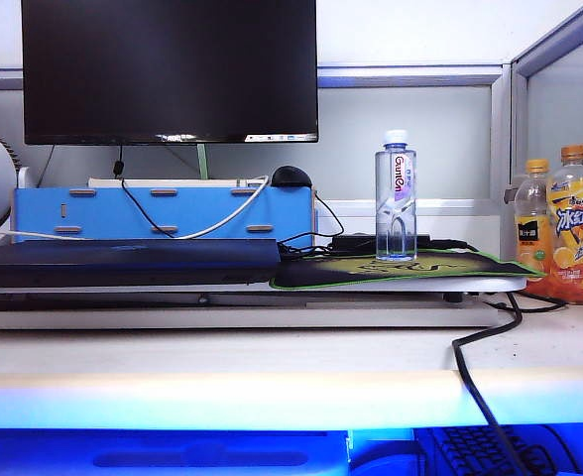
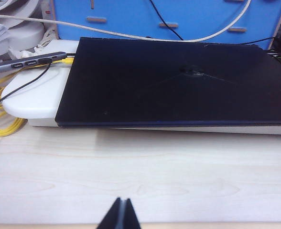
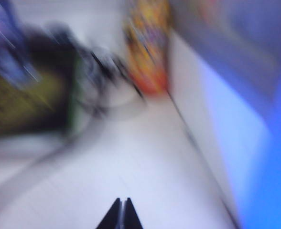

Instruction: Pick up the mineral water bottle and place it on the laptop.

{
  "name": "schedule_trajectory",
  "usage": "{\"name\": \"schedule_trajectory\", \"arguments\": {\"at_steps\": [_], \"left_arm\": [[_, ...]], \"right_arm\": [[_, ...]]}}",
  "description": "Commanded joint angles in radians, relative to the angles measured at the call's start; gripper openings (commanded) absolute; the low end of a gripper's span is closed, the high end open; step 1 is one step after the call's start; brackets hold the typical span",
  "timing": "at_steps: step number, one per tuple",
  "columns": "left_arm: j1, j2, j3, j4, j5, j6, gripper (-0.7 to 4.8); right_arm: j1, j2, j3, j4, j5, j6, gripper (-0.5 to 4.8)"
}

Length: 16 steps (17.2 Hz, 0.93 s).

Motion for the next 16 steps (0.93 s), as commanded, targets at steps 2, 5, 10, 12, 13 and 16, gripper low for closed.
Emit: {"name": "schedule_trajectory", "arguments": {"at_steps": [2, 5, 10, 12, 13, 16], "left_arm": [[0.000, -0.002, 0.002, 0.008, 0.003, 0.001, -0.02], [0.000, -0.002, 0.002, 0.008, 0.003, 0.001, -0.02], [0.000, -0.002, 0.002, 0.008, 0.003, 0.001, -0.02], [0.000, -0.002, 0.002, 0.008, 0.003, 0.001, -0.02], [0.000, -0.002, 0.002, 0.008, 0.003, 0.001, -0.02], [0.000, -0.002, 0.002, 0.008, 0.002, 0.001, -0.02]], "right_arm": [[0.000, 0.002, 0.101, 0.103, -0.116, 0.060, 0.22], [0.000, 0.058, 0.220, 0.056, -0.143, 0.088, 0.22], [0.000, 0.473, 0.454, 0.026, -0.472, 0.138, 0.22], [0.001, 0.695, 0.578, 0.030, -0.675, 0.148, 0.22], [0.001, 0.767, 0.622, 0.039, -0.760, 0.188, 0.22], [0.000, 0.966, 0.711, 0.243, -1.002, 0.448, 0.22]]}}
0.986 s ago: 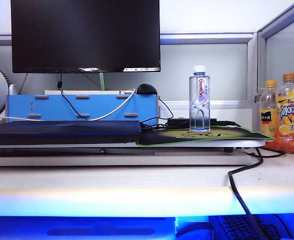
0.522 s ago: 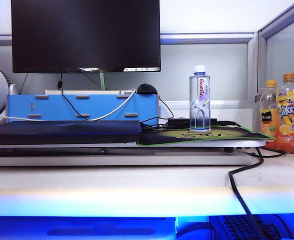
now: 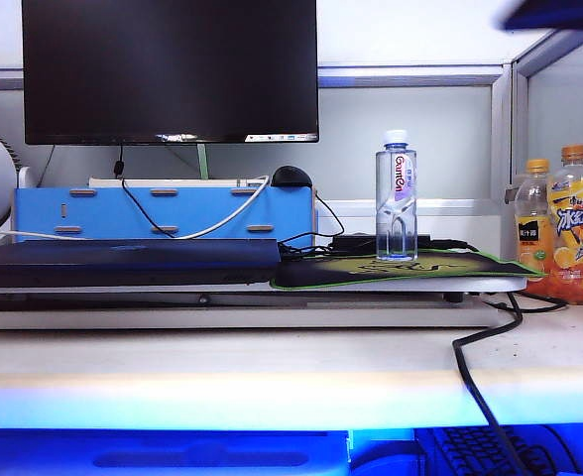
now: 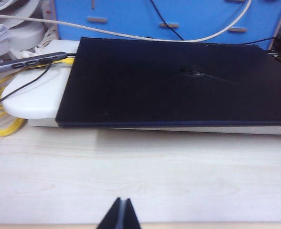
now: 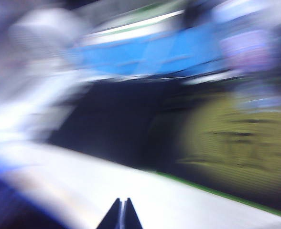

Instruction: Pick up the mineral water bottle and place it on the laptop.

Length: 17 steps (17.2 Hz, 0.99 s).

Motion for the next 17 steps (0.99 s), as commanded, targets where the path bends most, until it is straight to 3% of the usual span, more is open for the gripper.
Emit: {"name": "schedule_trajectory", "arguments": {"at_steps": [1, 3, 5, 7, 8, 9, 10, 11, 13, 15, 17], "left_arm": [[0.000, -0.002, 0.002, 0.008, 0.001, 0.001, -0.02], [0.000, -0.002, 0.002, 0.008, 0.001, 0.001, -0.02], [0.000, -0.002, 0.002, 0.008, 0.002, 0.001, -0.02], [0.000, -0.002, 0.002, 0.008, 0.002, 0.001, -0.02], [0.000, -0.002, 0.002, 0.008, 0.003, 0.001, -0.02], [0.000, -0.002, 0.002, 0.008, 0.003, 0.001, -0.02], [0.000, -0.002, 0.002, 0.008, 0.003, 0.001, -0.02], [0.000, -0.002, 0.002, 0.008, 0.003, 0.001, -0.02], [0.000, -0.002, 0.002, 0.008, 0.003, 0.001, -0.02], [0.000, -0.002, 0.002, 0.008, 0.003, 0.001, -0.02], [0.000, -0.002, 0.002, 0.008, 0.002, 0.001, -0.02]], "right_arm": [[0.000, 0.095, 0.020, 0.239, -0.116, 0.252, 0.22], [0.000, 0.118, 0.020, 0.278, -0.094, 0.324, 0.22], [0.000, 0.119, 0.020, 0.279, -0.085, 0.317, 0.22], [0.000, 0.119, 0.020, 0.278, -0.087, 0.255, 0.24], [0.000, 0.119, 0.020, 0.278, -0.083, 0.181, 0.50], [0.000, 0.120, 0.020, 0.271, -0.048, 0.124, 1.84], [0.000, 0.120, 0.020, 0.259, 0.005, 0.091, 3.64], [0.000, 0.121, 0.020, 0.248, 0.039, 0.058, 4.79], [0.002, 0.125, 0.020, 0.222, 0.107, -0.020, 4.79], [0.037, 0.132, 0.020, 0.167, 0.211, -0.183, 4.79], [0.126, 0.166, 0.020, 0.153, 0.341, -0.326, 4.79]]}}
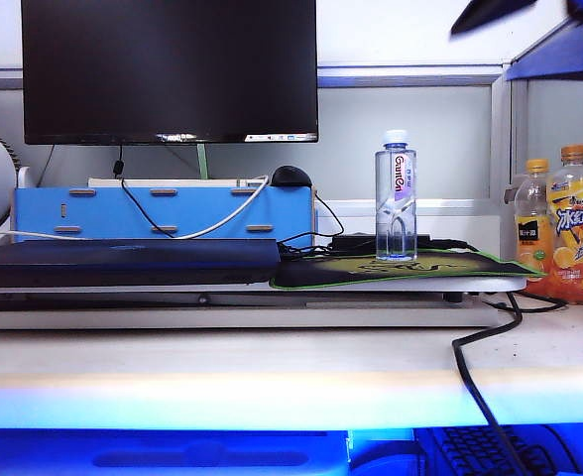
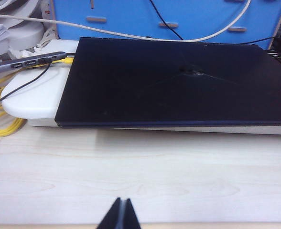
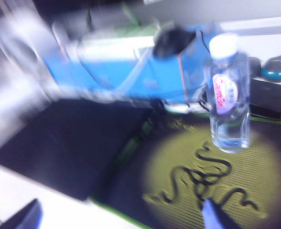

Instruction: Pick up the mineral water bottle and place it on the laptop.

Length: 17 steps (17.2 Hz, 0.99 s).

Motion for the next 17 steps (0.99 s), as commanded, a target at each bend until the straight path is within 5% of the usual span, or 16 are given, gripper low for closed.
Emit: {"name": "schedule_trajectory", "arguments": {"at_steps": [1, 7, 13, 17], "left_arm": [[0.000, -0.002, 0.002, 0.008, 0.003, 0.001, -0.02], [0.000, -0.002, 0.002, 0.008, 0.003, 0.001, -0.02], [0.000, -0.002, 0.002, 0.008, 0.003, 0.001, -0.02], [0.000, -0.002, 0.002, 0.008, 0.003, 0.001, -0.02]], "right_arm": [[0.098, 0.058, 0.004, 0.027, 0.139, -0.128, 4.79], [0.117, 0.309, 0.114, 0.188, 0.345, -0.186, 4.79], [0.116, 0.618, 0.460, 0.177, 0.348, -0.226, 4.79], [0.116, 0.723, 0.524, 0.173, 0.378, -0.257, 4.79]]}}
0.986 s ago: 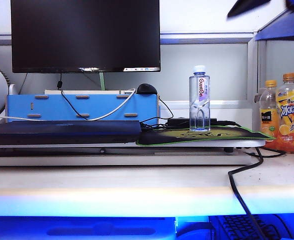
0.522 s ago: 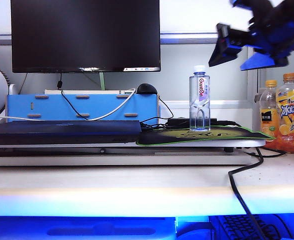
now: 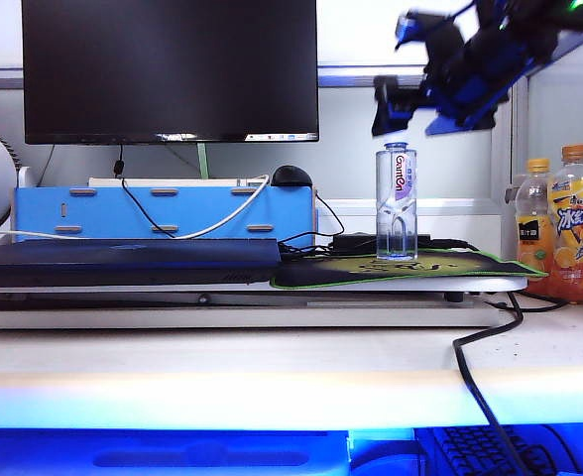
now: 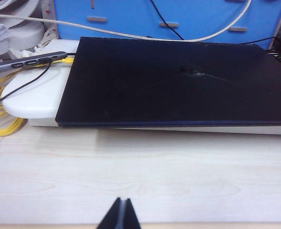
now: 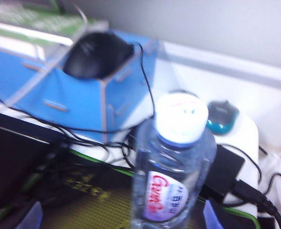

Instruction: Pick up the mineral water bottle and place it on the laptop.

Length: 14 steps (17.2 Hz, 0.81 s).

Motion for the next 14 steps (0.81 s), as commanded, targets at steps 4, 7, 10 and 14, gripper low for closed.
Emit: {"name": "schedule_trajectory", "arguments": {"at_steps": [4, 7, 10, 14], "left_arm": [[0.000, -0.002, 0.002, 0.008, 0.003, 0.001, -0.02], [0.000, -0.002, 0.002, 0.008, 0.003, 0.001, -0.02], [0.000, -0.002, 0.002, 0.008, 0.003, 0.001, -0.02], [0.000, -0.002, 0.002, 0.008, 0.003, 0.001, -0.02]], "right_arm": [[0.000, 0.123, 0.065, 0.017, 0.033, -0.039, 4.79], [0.000, 0.182, 0.133, 0.011, 0.042, -0.054, 4.79], [-0.002, 0.216, 0.180, 0.005, 0.060, -0.059, 4.79], [-0.013, 0.253, 0.213, 0.002, 0.077, -0.059, 4.79]]}}
